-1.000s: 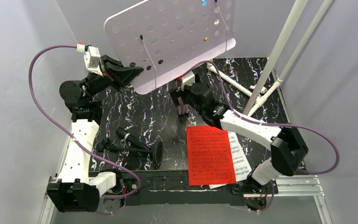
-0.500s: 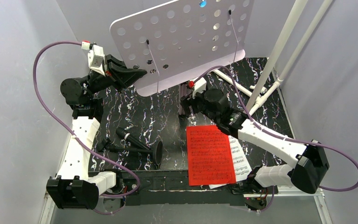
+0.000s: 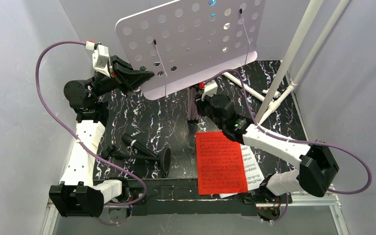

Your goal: Set up the instrument practice props

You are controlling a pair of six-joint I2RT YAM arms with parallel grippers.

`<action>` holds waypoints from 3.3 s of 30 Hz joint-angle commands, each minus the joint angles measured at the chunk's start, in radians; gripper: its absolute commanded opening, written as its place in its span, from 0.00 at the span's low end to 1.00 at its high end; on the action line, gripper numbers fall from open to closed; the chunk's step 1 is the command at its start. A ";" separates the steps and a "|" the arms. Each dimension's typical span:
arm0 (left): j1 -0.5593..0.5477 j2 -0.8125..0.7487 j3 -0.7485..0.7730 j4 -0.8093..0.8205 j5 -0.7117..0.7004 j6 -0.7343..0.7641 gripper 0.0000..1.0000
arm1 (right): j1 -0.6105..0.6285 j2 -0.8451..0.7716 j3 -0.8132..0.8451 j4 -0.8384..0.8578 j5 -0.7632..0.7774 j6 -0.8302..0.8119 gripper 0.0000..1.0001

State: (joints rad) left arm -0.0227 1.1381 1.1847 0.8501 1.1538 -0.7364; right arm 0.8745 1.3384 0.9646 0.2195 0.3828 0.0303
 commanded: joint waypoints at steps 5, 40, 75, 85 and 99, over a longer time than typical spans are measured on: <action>-0.003 0.022 0.035 -0.020 0.047 -0.043 0.00 | 0.001 0.091 0.003 0.180 0.145 0.012 0.28; -0.003 0.089 0.060 -0.024 0.132 -0.151 0.08 | -0.149 0.156 -0.118 0.467 -0.475 -0.149 0.01; 0.021 -0.411 -0.041 -1.243 -0.676 0.514 0.98 | -0.152 0.128 -0.167 0.457 -0.217 -0.054 0.01; -0.022 -0.527 -0.377 -1.104 -0.380 0.483 0.97 | -0.150 0.123 -0.148 0.416 -0.248 -0.050 0.01; -0.415 0.002 -0.591 -0.021 -0.780 0.338 0.77 | -0.152 0.118 -0.106 0.353 -0.328 0.011 0.01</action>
State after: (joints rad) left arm -0.4198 1.0229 0.5663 0.4088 0.5323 -0.3237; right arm 0.7315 1.4811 0.8230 0.5892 0.0711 -0.0212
